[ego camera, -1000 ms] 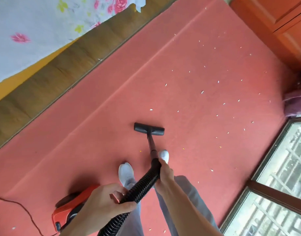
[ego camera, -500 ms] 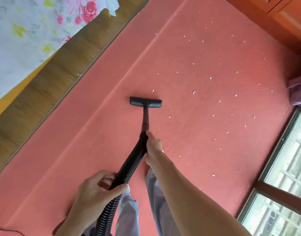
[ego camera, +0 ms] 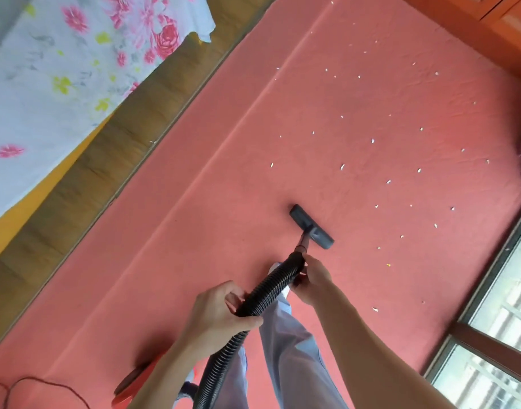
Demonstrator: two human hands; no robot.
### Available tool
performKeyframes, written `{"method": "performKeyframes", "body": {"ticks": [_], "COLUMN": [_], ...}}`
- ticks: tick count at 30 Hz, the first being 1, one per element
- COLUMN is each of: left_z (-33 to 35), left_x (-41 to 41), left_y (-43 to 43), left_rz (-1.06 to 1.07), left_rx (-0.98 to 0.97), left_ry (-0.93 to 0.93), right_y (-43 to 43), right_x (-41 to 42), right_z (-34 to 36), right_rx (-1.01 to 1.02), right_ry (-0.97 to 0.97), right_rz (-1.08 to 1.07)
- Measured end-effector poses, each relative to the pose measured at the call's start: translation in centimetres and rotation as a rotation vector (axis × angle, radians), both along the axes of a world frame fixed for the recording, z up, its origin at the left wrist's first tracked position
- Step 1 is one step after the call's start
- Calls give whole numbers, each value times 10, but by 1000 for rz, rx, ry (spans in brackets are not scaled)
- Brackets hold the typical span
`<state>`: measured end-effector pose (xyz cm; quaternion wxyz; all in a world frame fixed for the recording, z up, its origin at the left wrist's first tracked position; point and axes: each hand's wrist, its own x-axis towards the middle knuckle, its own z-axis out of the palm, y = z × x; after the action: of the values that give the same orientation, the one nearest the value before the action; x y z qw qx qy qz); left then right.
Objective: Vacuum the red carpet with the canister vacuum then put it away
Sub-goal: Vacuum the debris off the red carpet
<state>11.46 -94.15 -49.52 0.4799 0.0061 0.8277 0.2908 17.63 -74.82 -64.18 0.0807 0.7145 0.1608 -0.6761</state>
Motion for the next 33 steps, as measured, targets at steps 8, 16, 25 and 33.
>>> {"method": "performKeyframes", "body": {"ticks": [8,16,25,33], "left_z": [-11,8,-11,-66], "left_x": [-12,-31,-59,-86], "left_y": [61,65,105,156], "left_rz": [27,-51,-28,-56], "left_rx": [28,86,150,209], "left_ry": [12,-28,35,42], "right_y": [50,61,90,152], "right_x": [-41,-40,-84,-106], "right_z": [-5,14,-17,-68], "right_rx": [75,16,140,254], "right_ry": [30,158,112,83], "right_rz": [-24,-134,-146,-156]}}
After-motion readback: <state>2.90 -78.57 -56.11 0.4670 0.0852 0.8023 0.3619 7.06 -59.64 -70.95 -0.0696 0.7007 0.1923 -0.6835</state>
